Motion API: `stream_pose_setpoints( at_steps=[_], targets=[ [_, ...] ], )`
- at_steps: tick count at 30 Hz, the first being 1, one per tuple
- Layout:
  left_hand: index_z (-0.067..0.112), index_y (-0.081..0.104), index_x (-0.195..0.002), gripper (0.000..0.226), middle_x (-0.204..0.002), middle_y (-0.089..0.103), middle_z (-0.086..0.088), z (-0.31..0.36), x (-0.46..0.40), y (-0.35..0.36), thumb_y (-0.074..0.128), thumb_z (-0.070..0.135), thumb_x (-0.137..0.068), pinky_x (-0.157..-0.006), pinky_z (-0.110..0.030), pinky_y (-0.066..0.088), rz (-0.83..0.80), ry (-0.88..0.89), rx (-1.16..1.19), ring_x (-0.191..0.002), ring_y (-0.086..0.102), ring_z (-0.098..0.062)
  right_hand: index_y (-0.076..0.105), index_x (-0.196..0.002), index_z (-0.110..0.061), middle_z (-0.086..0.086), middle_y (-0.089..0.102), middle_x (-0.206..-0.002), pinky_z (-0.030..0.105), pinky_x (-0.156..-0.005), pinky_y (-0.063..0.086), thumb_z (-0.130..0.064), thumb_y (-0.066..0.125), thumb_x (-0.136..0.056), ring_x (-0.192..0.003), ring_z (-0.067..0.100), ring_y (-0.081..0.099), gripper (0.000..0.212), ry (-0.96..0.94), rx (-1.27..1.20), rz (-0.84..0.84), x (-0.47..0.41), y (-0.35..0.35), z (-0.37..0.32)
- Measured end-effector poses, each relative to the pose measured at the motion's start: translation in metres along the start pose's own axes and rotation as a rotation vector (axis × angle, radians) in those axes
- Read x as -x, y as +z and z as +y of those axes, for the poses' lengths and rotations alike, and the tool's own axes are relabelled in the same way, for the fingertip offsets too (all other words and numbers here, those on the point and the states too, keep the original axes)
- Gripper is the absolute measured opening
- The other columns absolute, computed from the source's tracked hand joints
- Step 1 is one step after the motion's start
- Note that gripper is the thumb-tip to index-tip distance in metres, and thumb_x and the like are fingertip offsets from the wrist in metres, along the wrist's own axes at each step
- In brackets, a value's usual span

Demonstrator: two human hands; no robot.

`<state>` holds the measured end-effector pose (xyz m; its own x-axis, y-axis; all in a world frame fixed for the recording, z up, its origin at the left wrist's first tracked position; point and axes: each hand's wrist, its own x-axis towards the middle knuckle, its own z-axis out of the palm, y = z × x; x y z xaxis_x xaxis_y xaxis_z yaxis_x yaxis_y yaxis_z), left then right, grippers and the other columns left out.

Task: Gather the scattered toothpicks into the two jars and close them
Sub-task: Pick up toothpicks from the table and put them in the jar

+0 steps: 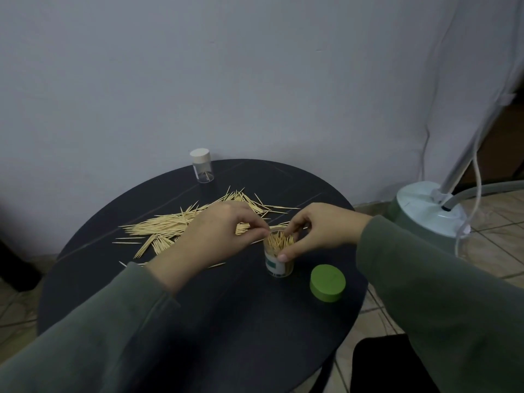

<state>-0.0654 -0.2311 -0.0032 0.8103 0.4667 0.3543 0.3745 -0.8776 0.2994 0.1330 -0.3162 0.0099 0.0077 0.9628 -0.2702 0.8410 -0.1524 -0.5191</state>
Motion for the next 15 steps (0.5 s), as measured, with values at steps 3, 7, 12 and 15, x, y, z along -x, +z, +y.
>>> stream_pose_setpoints(
  at_steps=[3, 7, 12, 15],
  targets=[
    [0.032, 0.074, -0.095, 0.016, -0.091, 0.064, 0.016, 0.0082, 0.0019, 0.002, 0.061, 0.04, -0.09, -0.073, -0.024, 0.046, 0.029, 0.054, -0.034, -0.088, 0.057, -0.002, 0.064, -0.112, -0.025, -0.007, 0.064, -0.104, 0.017, -0.068, 0.042, -0.055, 0.076, -0.069, -0.093, 0.005, 0.057, 0.054, -0.002, -0.001, 0.002, -0.0003, 0.0003, -0.0002],
    [0.031, 0.075, -0.095, 0.016, -0.091, 0.058, 0.015, 0.0081, 0.0045, 0.0073, 0.062, 0.04, -0.09, -0.077, -0.032, 0.049, -0.043, 0.093, -0.043, -0.091, 0.052, -0.004, 0.066, -0.111, -0.024, -0.005, 0.065, -0.103, 0.02, -0.073, 0.045, -0.055, 0.076, -0.068, -0.095, 0.009, 0.058, 0.054, -0.016, 0.002, -0.007, 0.0001, 0.0002, 0.0001],
    [0.037, 0.074, -0.1, 0.022, -0.094, 0.054, 0.018, 0.0053, 0.0037, 0.0044, 0.055, 0.043, -0.091, -0.081, -0.022, 0.041, -0.033, 0.034, 0.163, -0.097, 0.048, -0.001, 0.063, -0.12, -0.026, -0.008, 0.063, -0.112, 0.021, -0.082, 0.045, -0.056, 0.076, -0.069, -0.101, 0.006, 0.055, 0.061, -0.025, 0.024, -0.05, -0.0005, 0.0012, -0.0032],
    [0.04, 0.073, -0.098, 0.027, -0.1, 0.053, 0.018, 0.0032, 0.0049, 0.0006, 0.05, 0.048, -0.089, -0.082, -0.021, 0.036, -0.156, 0.081, 0.092, -0.1, 0.044, -0.001, 0.061, -0.122, -0.03, -0.011, 0.062, -0.111, 0.016, -0.072, 0.041, -0.051, 0.079, -0.068, -0.091, 0.0, 0.054, 0.061, -0.021, 0.037, -0.092, 0.0004, -0.0022, -0.0033]
  ],
)
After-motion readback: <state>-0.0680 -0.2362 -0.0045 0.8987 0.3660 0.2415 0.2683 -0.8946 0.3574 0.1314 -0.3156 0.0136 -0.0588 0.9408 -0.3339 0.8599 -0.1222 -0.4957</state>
